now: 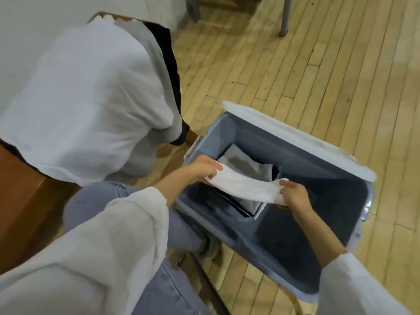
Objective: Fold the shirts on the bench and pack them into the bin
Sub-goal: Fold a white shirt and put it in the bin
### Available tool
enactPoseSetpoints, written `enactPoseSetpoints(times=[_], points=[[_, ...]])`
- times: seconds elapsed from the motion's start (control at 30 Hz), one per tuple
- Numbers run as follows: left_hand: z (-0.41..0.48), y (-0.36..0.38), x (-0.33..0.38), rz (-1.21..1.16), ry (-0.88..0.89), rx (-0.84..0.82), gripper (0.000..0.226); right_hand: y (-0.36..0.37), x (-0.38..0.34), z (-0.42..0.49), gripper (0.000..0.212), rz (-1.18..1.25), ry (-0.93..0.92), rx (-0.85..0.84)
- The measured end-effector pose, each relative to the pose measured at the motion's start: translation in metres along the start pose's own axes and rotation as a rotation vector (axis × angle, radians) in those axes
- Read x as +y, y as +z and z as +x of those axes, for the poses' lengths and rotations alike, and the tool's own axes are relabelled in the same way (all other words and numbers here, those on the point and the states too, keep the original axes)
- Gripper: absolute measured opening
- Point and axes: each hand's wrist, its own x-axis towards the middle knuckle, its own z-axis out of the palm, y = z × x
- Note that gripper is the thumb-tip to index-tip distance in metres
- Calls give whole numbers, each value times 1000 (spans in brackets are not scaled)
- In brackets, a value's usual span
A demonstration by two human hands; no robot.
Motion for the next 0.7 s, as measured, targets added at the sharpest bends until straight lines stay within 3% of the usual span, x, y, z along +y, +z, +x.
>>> enactPoseSetpoints(times=[0.13,0.27,0.37,0.53,0.7], points=[[45,-1,21,108,157,95,47,10,-9,26,50,10,-77,87],[89,1,29,171,296,337,42,31,-14,41,47,60,-246,227],[116,0,13,274,293,266,36,63,7,62,45,94,-258,281],[164,10,-43,641,264,64,27,115,66,87,53,-66,-88,114],[160,25,-58,972,357,167,33,131,81,72,59,-90,-113,230]])
